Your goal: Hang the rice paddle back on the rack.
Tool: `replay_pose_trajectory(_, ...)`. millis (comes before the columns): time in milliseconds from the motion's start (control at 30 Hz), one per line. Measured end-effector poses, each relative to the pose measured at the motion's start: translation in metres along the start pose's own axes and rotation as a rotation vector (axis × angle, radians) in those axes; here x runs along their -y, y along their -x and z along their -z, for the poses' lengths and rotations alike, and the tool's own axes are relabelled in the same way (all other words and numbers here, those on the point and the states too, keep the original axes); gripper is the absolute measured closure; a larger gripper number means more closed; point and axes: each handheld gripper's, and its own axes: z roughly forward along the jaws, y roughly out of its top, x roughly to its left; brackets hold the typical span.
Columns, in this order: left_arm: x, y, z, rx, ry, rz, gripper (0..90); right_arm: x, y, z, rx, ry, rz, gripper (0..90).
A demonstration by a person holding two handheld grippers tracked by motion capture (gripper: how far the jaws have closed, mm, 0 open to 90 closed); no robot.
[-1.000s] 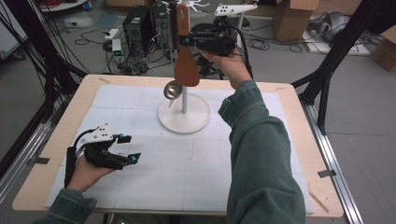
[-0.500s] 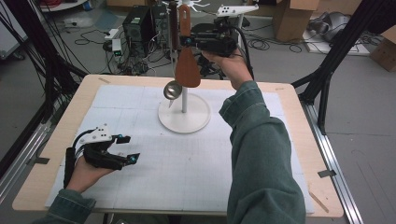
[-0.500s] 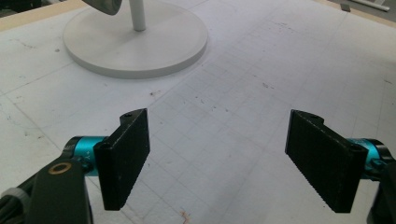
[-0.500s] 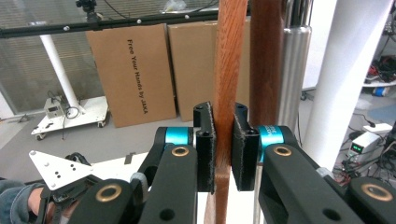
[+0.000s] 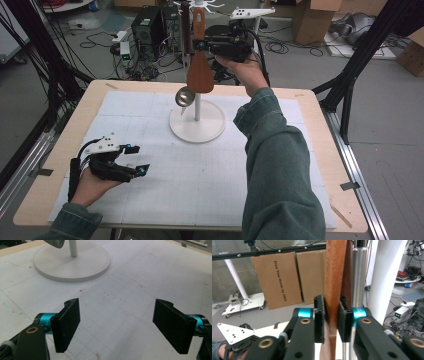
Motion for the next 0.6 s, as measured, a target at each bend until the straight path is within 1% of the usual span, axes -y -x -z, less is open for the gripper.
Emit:
replay_pose_trajectory(100,0.0,0.0,0.0,-0.001,-0.002,-0.005,22.6,0.001,-0.001,0.0,0.004,-0.001,0.004,74.5)
replay_pose_trajectory(133,0.0,0.0,0.0,0.0,-0.002,-0.002,22.5,0.002,-0.002,0.001,0.012,-0.007,0.003,71.4)
replay_pose_trajectory(167,0.0,0.0,0.0,0.0,-0.002,-0.002,22.5,0.002,-0.002,0.001,0.012,-0.007,0.003,71.4)
replay_pose_trajectory(200,0.0,0.0,0.0,0.001,0.003,0.001,22.5,0.003,-0.002,0.002,0.03,-0.006,0.001,67.3)
replay_pose_trajectory(233,0.0,0.0,0.0,0.002,0.003,-0.001,22.5,0.003,-0.002,0.003,0.036,-0.005,-0.002,66.7)
replay_pose_trajectory(300,-0.001,0.0,0.0,0.003,0.003,0.0,22.4,0.004,-0.003,0.003,0.039,-0.002,0.001,65.2)
replay_pose_trajectory(333,-0.001,0.0,-0.001,0.0,0.002,0.002,22.4,0.005,-0.004,0.005,0.048,0.0,-0.002,61.5)
replay_pose_trajectory(400,0.0,0.0,-0.001,0.003,-0.002,-0.001,22.3,0.006,-0.005,0.007,0.052,0.002,0.001,59.5)
replay_pose_trajectory(467,0.0,0.0,-0.001,0.003,-0.002,0.002,22.3,0.008,-0.007,0.009,0.059,-0.002,-0.005,54.4)
replay_pose_trajectory(533,-0.001,0.0,0.0,0.002,-0.003,0.002,22.3,0.008,-0.008,0.01,0.064,-0.002,-0.01,53.8)
replay_pose_trajectory(600,-0.001,0.001,-0.001,0.003,0.0,0.003,22.3,0.011,-0.01,0.014,0.073,0.005,-0.002,49.8)
